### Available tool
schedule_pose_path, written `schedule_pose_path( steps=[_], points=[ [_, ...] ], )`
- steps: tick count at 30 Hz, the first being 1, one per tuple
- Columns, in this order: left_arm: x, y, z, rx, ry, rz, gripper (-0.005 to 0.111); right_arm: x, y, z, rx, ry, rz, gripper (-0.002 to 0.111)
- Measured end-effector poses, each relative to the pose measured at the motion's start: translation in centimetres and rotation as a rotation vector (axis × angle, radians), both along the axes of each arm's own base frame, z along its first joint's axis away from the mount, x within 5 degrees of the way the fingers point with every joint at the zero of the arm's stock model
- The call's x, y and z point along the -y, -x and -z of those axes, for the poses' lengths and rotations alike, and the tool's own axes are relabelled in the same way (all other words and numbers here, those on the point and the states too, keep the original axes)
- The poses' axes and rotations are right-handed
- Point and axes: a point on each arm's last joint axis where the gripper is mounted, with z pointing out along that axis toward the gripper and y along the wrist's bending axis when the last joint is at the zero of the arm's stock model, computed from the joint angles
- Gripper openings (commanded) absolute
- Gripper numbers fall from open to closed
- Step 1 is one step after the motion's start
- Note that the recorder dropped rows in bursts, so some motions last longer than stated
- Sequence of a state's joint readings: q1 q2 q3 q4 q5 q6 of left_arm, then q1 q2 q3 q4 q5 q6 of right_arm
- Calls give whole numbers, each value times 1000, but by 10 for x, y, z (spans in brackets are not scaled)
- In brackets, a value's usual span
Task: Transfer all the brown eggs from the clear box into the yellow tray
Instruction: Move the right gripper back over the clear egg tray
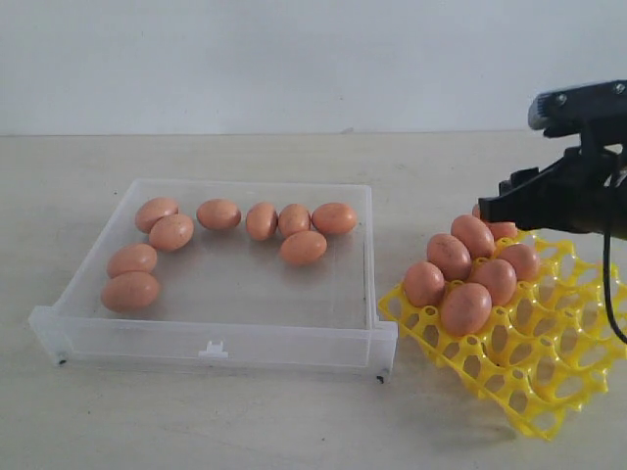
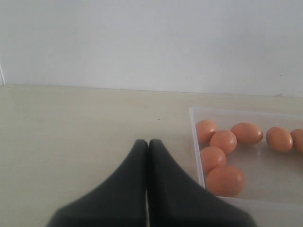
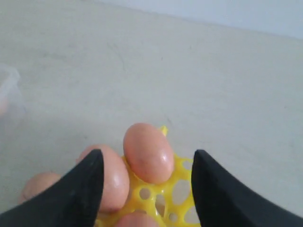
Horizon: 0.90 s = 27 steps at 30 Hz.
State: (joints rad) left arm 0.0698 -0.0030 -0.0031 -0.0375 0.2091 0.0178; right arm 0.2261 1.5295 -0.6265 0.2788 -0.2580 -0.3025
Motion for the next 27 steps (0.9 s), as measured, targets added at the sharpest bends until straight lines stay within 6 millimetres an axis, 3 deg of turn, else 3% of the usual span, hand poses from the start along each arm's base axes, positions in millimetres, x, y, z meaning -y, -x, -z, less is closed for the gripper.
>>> schedule_pose_path(
  steps=[4, 8, 11, 13, 17, 21, 27],
  points=[
    [0, 0, 0, 0, 0, 0, -4, -3, 10, -40, 56, -44, -24, 54],
    [0, 0, 0, 0, 0, 0, -4, -44, 7, -76, 17, -70, -186, 54],
    [0, 0, 0, 0, 0, 0, -4, -114, 1, -101, -48, -61, -417, 54],
    [0, 0, 0, 0, 0, 0, -4, -156, -10, -106, -96, -14, -529, 54],
    [0, 0, 0, 0, 0, 0, -4, -216, -45, -73, -282, 183, -622, 54],
    [0, 0, 0, 0, 0, 0, -4, -249, -77, -69, -273, 217, -589, 54],
    [0, 0, 0, 0, 0, 0, -4, -300, -79, -36, -232, 526, -833, 54]
  ],
)
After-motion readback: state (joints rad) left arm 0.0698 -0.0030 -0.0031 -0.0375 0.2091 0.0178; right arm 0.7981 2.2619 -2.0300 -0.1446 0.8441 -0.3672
